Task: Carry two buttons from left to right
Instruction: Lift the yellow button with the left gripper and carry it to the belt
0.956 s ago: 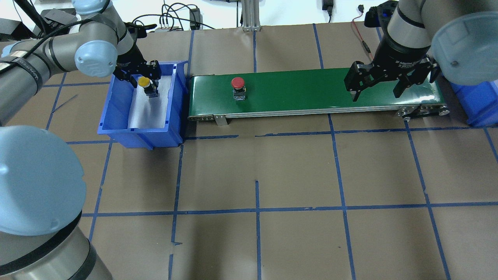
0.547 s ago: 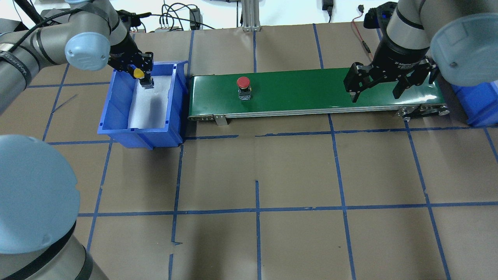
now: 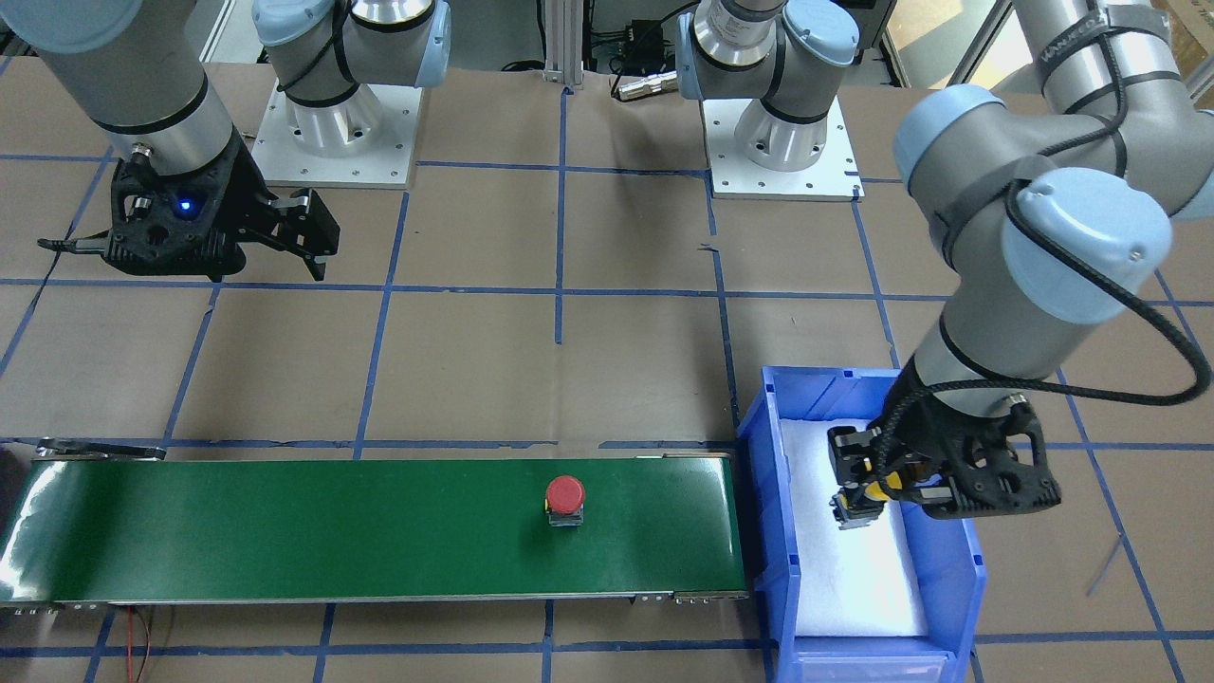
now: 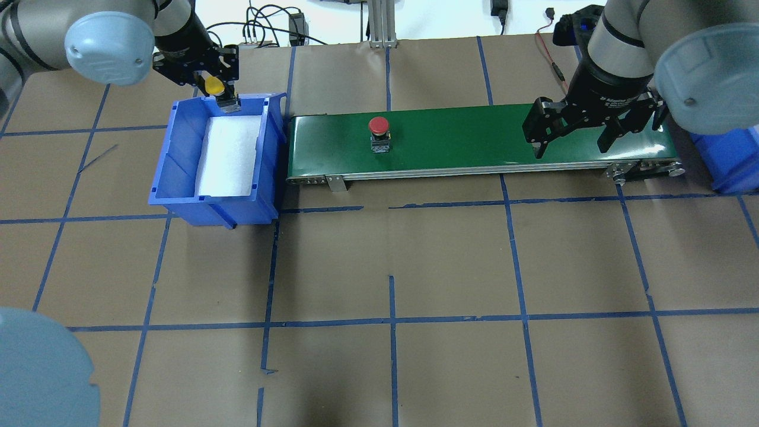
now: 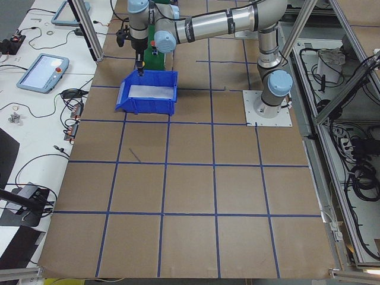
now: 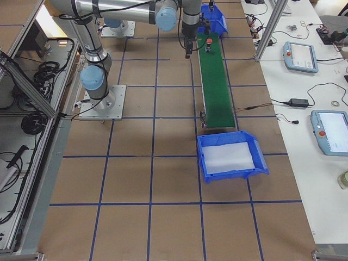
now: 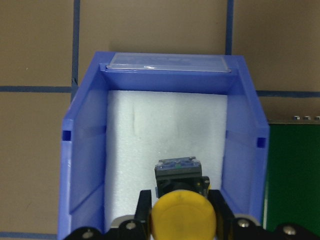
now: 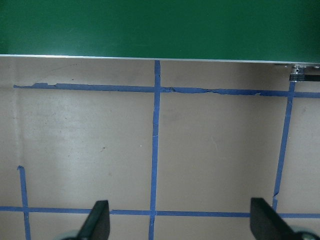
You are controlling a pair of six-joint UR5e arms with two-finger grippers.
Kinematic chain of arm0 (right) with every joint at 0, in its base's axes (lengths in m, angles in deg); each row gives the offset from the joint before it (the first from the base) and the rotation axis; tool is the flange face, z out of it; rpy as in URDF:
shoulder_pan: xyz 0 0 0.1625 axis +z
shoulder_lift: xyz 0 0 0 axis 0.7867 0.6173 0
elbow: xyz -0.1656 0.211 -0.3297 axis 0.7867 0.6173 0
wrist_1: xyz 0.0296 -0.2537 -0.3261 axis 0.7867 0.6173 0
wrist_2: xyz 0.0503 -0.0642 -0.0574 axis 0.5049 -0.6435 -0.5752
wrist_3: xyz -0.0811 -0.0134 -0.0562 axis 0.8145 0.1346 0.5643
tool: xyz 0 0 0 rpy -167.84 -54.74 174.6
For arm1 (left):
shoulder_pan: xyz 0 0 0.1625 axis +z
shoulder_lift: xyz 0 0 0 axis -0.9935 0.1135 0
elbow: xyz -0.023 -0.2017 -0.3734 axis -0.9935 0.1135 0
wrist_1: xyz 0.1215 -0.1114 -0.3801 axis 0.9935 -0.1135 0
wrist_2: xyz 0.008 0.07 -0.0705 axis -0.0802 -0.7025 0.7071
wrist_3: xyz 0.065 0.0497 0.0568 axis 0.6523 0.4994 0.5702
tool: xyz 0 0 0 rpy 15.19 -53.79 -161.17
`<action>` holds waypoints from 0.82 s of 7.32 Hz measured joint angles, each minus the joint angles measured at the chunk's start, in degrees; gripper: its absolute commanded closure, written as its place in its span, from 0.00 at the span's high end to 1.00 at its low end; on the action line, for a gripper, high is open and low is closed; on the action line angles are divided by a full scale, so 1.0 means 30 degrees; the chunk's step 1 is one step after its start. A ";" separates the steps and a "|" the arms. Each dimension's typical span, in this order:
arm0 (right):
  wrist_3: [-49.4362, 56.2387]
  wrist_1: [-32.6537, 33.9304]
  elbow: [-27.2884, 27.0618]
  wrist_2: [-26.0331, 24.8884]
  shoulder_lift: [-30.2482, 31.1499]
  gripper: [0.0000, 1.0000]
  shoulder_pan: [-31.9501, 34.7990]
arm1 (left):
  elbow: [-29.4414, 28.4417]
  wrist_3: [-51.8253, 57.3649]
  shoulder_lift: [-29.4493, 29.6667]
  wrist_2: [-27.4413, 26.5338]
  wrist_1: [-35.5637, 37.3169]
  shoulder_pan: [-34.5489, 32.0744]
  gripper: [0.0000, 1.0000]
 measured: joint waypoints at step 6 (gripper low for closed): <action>-0.0017 0.0000 -0.0078 -0.0009 0.0032 1.00 0.0000 | 0.0230 -0.2436 0.2264 0.0537 0.0057 -0.2879 0.39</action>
